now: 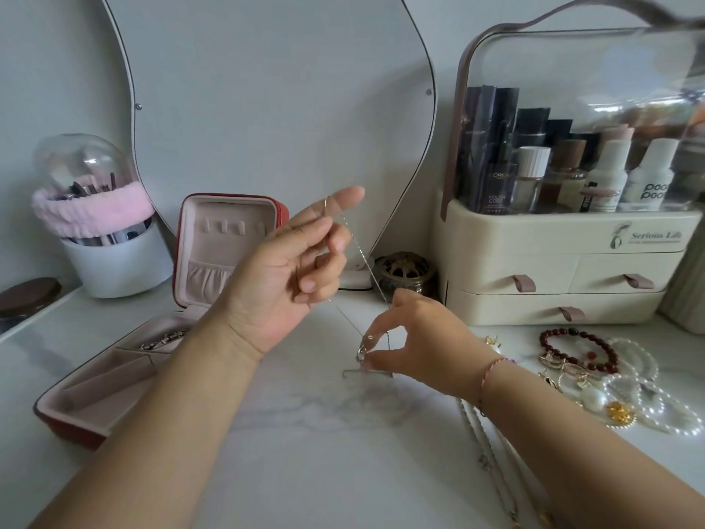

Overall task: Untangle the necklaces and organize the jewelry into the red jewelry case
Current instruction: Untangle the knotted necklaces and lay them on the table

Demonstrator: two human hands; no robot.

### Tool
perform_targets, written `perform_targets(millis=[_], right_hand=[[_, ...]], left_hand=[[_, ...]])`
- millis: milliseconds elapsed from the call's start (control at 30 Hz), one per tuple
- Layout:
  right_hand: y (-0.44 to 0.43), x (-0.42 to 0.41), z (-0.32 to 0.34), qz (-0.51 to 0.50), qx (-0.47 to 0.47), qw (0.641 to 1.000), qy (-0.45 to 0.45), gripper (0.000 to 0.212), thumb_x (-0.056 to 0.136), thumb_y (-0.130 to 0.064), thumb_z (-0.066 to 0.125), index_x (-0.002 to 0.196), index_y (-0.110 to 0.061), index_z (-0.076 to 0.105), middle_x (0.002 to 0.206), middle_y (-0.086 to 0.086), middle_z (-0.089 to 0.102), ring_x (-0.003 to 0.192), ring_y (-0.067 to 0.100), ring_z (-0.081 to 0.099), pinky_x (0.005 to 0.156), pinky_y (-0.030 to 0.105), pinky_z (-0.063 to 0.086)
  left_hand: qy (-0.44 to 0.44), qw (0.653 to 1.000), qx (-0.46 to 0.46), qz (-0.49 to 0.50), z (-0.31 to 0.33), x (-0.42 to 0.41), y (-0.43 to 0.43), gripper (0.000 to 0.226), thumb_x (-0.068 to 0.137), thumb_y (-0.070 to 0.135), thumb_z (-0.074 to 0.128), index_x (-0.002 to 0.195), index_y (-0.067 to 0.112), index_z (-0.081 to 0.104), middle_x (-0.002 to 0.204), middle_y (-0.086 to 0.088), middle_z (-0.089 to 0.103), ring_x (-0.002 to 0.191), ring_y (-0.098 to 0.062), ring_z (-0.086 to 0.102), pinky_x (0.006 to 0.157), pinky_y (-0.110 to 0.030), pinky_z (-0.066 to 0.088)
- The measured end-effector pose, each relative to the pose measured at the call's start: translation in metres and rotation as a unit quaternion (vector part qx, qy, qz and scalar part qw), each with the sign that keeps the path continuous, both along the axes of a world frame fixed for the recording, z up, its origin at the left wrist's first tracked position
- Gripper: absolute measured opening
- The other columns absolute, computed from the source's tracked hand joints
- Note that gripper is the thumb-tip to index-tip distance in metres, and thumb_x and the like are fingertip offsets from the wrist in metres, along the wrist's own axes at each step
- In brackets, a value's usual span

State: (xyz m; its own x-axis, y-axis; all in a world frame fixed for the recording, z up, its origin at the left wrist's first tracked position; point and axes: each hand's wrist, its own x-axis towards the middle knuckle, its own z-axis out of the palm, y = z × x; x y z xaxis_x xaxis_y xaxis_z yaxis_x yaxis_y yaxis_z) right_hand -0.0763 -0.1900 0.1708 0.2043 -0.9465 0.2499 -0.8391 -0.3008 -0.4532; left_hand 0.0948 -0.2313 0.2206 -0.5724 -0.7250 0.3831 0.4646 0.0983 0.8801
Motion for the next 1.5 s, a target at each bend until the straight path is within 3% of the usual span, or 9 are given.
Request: perform_targets(millis=[167,333,867,1000,1100,1200,1267,1333,1500], right_hand=[[0.000,0.004,0.002,0.040,0.051,0.991,-0.114,0.017,0.068,-0.043,0.079,0.083,-0.037,0.074,0.084,-0.009,0.045,0.073,-0.004,0.043,0.068,0.016,0.038],[0.000,0.007,0.001,0.067,0.072,0.983,-0.158,0.015,0.071,-0.030,0.081,0.085,-0.032,0.075,0.078,-0.014,0.042,0.073,-0.015,0.044,0.067,0.008,0.033],[-0.005,-0.007,0.001,0.032,0.075,0.995,-0.050,0.015,0.076,-0.032,0.077,0.090,-0.027,0.074,0.078,-0.013,0.043,0.064,-0.001,0.046,0.057,0.012,0.035],[-0.005,-0.013,0.003,0.031,0.067,0.997,-0.018,0.013,0.079,-0.032,0.073,0.089,-0.023,0.075,0.072,-0.008,0.049,0.063,0.008,0.045,0.058,0.014,0.037],[-0.006,-0.015,0.004,0.037,0.058,0.996,-0.056,0.012,0.077,-0.037,0.074,0.082,-0.026,0.074,0.075,0.010,0.051,0.061,0.013,0.038,0.058,0.024,0.033],[-0.004,-0.018,0.008,0.026,0.053,0.988,-0.139,0.012,0.078,-0.037,0.074,0.072,-0.027,0.070,0.053,-0.010,0.033,0.050,0.007,0.028,0.051,0.021,0.023],[-0.002,-0.019,0.011,0.019,0.050,0.983,-0.178,0.013,0.079,-0.035,0.074,0.071,-0.026,0.069,0.044,-0.010,0.025,0.046,0.008,0.025,0.048,0.019,0.019],[-0.001,-0.018,0.014,0.015,0.037,0.981,-0.191,0.011,0.079,-0.033,0.074,0.072,-0.025,0.070,0.042,-0.010,0.026,0.044,0.007,0.026,0.046,0.016,0.020],[0.000,-0.018,0.015,0.022,0.023,0.978,-0.208,0.008,0.078,-0.029,0.075,0.078,-0.021,0.073,0.042,-0.011,0.025,0.044,0.007,0.028,0.046,0.015,0.020]], left_hand=[[0.007,1.000,0.000,0.005,0.002,0.000,0.002,0.037,0.087,0.017,0.042,0.105,0.026,0.073,0.066,0.008,0.050,0.040,-0.002,0.028,0.041,-0.020,0.010],[0.007,1.000,-0.004,0.002,0.002,0.000,0.002,0.037,0.088,0.017,0.042,0.107,0.026,0.072,0.067,0.008,0.050,0.041,-0.002,0.029,0.040,-0.019,0.011],[-0.007,0.999,0.015,0.050,0.001,0.000,-0.002,0.035,0.084,0.015,0.045,0.104,0.021,0.072,0.065,0.006,0.049,0.039,-0.002,0.026,0.041,-0.021,0.008],[-0.085,0.987,-0.033,0.133,-0.001,0.001,-0.005,0.032,0.086,0.013,0.049,0.110,0.021,0.068,0.062,0.006,0.050,0.038,-0.003,0.023,0.044,-0.023,0.008],[-0.134,0.971,-0.071,0.187,-0.003,0.002,-0.008,0.032,0.095,0.005,0.044,0.114,0.020,0.066,0.061,0.006,0.049,0.038,-0.004,0.020,0.040,-0.017,0.011],[-0.200,0.941,-0.135,0.238,-0.003,0.001,-0.005,0.033,0.094,0.004,0.052,0.117,0.024,0.064,0.064,0.000,0.054,0.037,-0.002,0.028,0.039,-0.010,0.025],[-0.243,0.917,-0.185,0.256,-0.006,0.000,-0.004,0.037,0.091,0.006,0.059,0.119,0.030,0.061,0.070,-0.005,0.061,0.046,-0.002,0.045,0.054,-0.008,0.039],[-0.283,0.901,-0.220,0.245,-0.010,-0.002,-0.005,0.050,0.086,0.011,0.068,0.125,0.039,0.055,0.077,0.002,0.067,0.057,-0.009,0.049,0.066,-0.014,0.042],[-0.357,0.877,-0.258,0.192,-0.013,-0.005,0.000,0.082,0.077,0.005,0.077,0.134,0.046,0.035,0.084,0.005,0.073,0.040,0.004,0.043,0.051,-0.004,0.037]])
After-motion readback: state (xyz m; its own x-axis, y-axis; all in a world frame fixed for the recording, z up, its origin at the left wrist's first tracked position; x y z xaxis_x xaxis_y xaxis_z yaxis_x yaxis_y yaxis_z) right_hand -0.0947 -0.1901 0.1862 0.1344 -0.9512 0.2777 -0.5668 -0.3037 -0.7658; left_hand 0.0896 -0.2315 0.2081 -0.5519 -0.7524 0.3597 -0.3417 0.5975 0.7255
